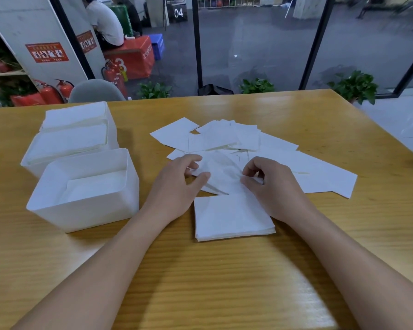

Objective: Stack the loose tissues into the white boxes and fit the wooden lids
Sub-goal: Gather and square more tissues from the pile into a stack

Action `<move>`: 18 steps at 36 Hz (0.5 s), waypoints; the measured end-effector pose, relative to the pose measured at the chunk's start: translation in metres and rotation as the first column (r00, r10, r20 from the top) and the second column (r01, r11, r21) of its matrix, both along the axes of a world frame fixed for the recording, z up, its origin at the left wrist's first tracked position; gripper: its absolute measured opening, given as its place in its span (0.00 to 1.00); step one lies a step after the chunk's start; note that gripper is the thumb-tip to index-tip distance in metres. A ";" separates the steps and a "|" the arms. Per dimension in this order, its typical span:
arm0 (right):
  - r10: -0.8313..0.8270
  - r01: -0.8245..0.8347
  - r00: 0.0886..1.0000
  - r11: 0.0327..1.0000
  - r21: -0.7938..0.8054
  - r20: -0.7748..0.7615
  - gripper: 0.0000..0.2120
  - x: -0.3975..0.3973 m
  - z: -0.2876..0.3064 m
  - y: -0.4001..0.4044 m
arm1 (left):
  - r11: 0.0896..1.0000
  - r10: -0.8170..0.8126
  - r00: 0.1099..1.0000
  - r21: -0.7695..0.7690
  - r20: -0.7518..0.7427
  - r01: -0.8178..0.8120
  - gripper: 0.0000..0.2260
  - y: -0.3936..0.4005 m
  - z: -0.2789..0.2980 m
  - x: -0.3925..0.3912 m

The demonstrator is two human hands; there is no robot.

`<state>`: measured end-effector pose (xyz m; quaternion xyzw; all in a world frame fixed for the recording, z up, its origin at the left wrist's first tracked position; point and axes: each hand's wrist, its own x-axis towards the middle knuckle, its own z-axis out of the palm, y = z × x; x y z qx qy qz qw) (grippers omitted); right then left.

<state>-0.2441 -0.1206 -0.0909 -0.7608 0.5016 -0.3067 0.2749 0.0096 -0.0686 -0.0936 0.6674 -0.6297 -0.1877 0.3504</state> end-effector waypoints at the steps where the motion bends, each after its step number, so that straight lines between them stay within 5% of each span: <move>1: 0.010 -0.010 1.000 1.000 -0.009 0.014 0.07 0.000 0.001 0.001 | 1.000 -0.005 1.000 0.012 -0.016 0.005 0.20 -0.001 -0.001 0.000; 7: 0.080 -0.071 0.991 0.994 -0.083 0.112 0.06 -0.002 0.006 0.004 | 0.999 -0.040 0.972 0.011 -0.230 0.044 0.21 -0.004 0.003 -0.002; 15: 0.058 -0.041 0.963 0.997 -0.070 0.263 0.16 -0.006 0.012 0.004 | 0.978 -0.158 0.885 -0.195 -0.439 0.078 0.04 0.001 0.005 -0.002; 18: 0.067 -0.073 0.920 0.997 0.001 0.386 0.07 -0.008 0.016 0.001 | 0.978 -0.150 0.879 -0.200 -0.453 0.064 0.05 0.002 0.003 -0.001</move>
